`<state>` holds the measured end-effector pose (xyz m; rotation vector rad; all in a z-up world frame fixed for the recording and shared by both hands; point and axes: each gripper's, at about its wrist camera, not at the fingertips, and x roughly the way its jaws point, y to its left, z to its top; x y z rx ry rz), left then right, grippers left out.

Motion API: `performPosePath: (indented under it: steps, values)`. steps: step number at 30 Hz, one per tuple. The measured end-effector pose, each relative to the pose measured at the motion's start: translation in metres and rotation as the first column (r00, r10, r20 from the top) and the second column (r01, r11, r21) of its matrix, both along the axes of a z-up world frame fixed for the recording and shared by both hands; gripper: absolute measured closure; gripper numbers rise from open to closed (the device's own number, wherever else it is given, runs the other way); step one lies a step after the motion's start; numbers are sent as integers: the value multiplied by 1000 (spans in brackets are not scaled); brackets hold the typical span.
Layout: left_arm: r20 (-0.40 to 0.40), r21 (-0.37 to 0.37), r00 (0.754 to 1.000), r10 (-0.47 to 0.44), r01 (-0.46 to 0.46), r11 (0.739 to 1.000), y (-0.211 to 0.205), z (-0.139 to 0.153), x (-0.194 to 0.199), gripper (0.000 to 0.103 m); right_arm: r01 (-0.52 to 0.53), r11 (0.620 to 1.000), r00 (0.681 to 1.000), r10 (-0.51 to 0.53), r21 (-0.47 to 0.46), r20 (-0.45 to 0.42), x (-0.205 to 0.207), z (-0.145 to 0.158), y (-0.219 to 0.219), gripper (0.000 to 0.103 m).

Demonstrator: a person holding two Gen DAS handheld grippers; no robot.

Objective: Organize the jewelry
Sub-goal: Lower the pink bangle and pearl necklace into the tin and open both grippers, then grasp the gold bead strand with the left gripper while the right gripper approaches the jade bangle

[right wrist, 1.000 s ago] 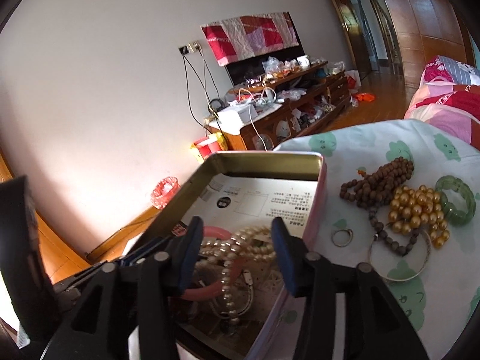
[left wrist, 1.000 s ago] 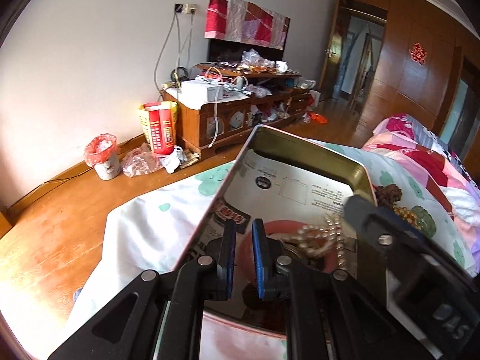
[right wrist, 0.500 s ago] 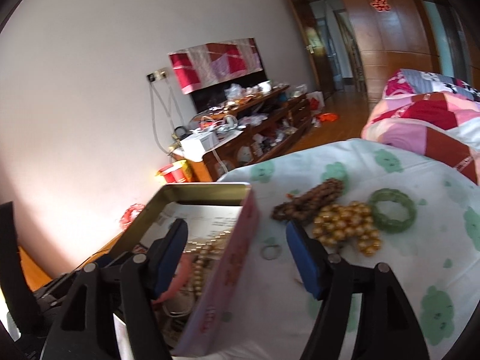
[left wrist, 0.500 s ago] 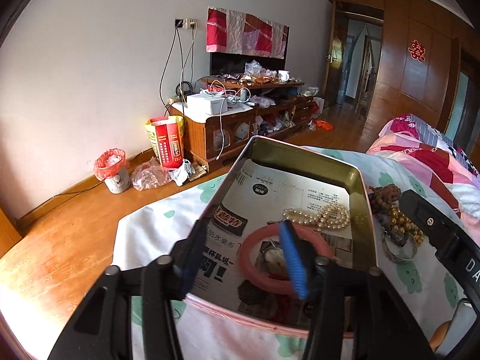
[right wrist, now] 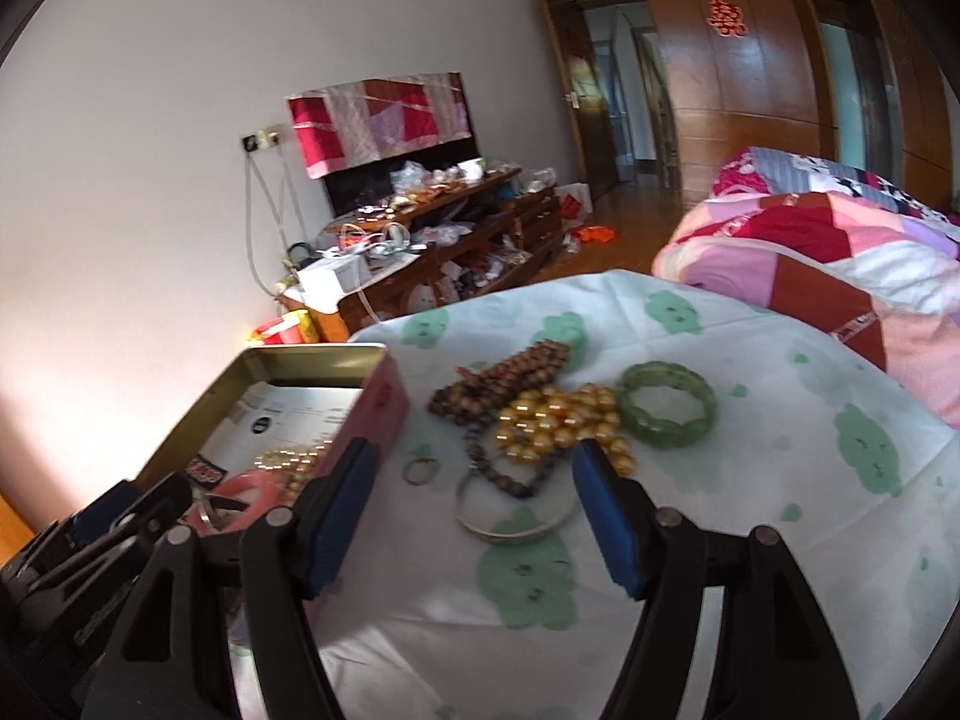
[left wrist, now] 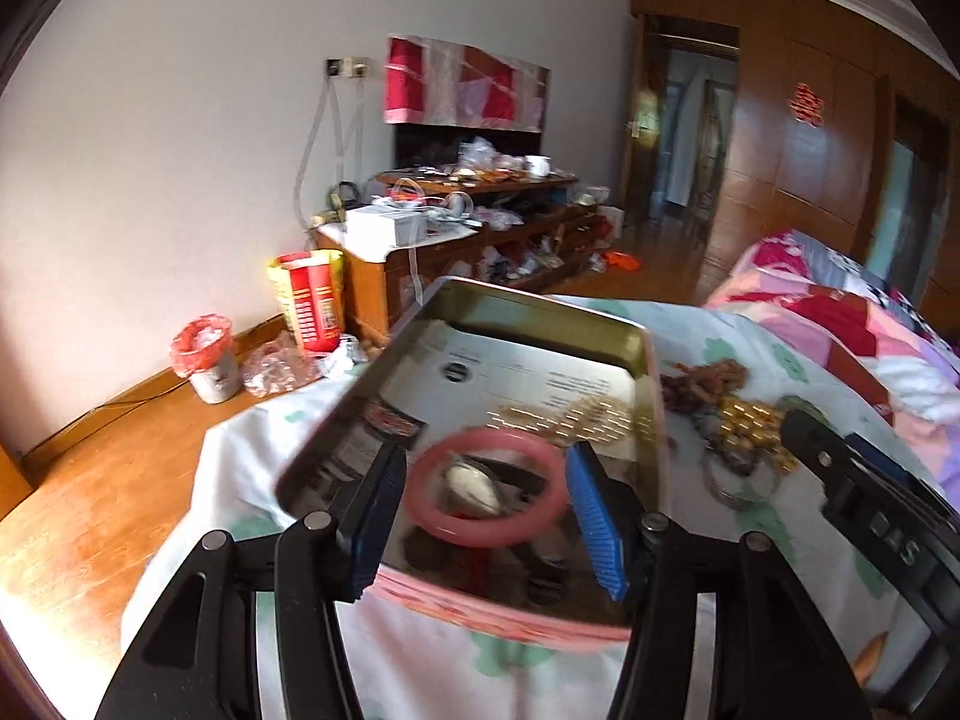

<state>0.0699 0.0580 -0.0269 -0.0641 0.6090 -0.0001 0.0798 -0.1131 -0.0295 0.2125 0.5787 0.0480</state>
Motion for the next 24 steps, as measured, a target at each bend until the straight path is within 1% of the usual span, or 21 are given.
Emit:
performPosePath:
  steps: [4,6,10,13,17,21,24]
  values:
    - [17,73,999,-29,28,997,-20,2,-6,47,66,998,998,-66,0,-10,-7,-1,-18,31]
    - [28,87,999,-42,39,995,-25,3,-8,47,108,994,994,-108,-1,-24,-9,-3,-30,31]
    - [21,82,997,-78,76,994,-34,2,-9,47,160,987,986,-158,25,-49,-12,-6,-52,31]
    - [8,64,994,-111,110,992,-40,-1,-12,47,193,981,980,-192,19,-55,-14,-6,-61,31]
    - [14,93,988,-151,149,984,-58,-2,-15,47,227,974,972,-226,8,-63,-16,-6,-71,31]
    - [-5,83,978,-206,206,975,-76,-5,-14,47,253,967,964,-249,32,-96,-15,-10,-83,31]
    - [-21,87,976,-218,219,972,-84,-8,-11,47,262,964,960,-255,49,-120,-14,-12,-91,33]
